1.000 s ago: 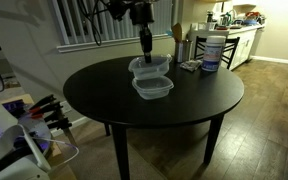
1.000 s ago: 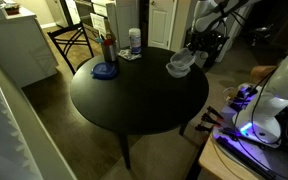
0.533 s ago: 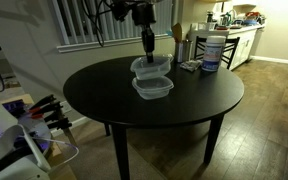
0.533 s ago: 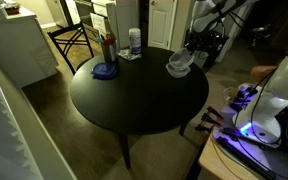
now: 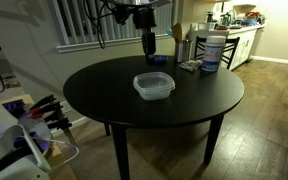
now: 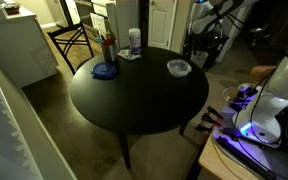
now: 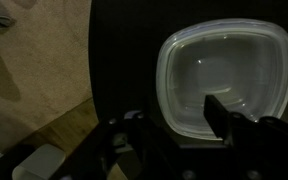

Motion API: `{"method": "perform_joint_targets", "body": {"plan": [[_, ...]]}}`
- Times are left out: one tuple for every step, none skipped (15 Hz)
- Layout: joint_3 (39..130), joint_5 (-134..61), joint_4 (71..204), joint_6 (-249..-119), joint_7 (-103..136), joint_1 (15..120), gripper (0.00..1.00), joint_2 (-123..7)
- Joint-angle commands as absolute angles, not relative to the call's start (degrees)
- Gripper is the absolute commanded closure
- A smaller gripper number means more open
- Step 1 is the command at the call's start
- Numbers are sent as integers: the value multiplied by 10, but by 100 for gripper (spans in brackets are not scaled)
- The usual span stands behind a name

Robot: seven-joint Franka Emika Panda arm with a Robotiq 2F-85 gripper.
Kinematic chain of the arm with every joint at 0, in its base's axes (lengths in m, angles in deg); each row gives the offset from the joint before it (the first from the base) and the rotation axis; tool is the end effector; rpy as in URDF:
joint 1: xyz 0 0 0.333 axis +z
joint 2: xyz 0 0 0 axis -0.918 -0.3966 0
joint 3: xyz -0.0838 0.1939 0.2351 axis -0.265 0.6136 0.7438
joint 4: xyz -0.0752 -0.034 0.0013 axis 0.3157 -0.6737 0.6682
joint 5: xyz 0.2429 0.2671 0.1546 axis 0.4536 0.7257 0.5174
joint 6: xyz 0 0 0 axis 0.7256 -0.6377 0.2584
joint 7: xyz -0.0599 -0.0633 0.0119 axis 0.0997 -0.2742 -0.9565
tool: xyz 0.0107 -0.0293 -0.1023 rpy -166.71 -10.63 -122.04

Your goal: Put the lunchbox on the left into the lunchbox on the right

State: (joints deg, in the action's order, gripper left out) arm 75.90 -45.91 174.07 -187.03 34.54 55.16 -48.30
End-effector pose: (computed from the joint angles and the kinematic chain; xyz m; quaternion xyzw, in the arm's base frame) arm 0.4880 -0.2214 0.3186 0.9411 -0.3269 0.0152 0.0853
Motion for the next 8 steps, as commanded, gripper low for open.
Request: {"method": "perform_joint_targets", "body": {"plan": [[757, -450, 1740, -1874, 332, 555, 10, -484], [757, -450, 1740, -1874, 332, 555, 5, -484], [757, -451, 1741, -1873, 331, 556, 1, -483], [757, -450, 1743, -1874, 328, 556, 0, -479], [758, -447, 1748, -1874, 324, 556, 0, -472], [759, -446, 1750, -1874, 322, 557, 0, -469], [759, -445, 1751, -1875, 322, 558, 0, -466], [760, -445, 1752, -1875, 323, 559, 0, -464]]}}
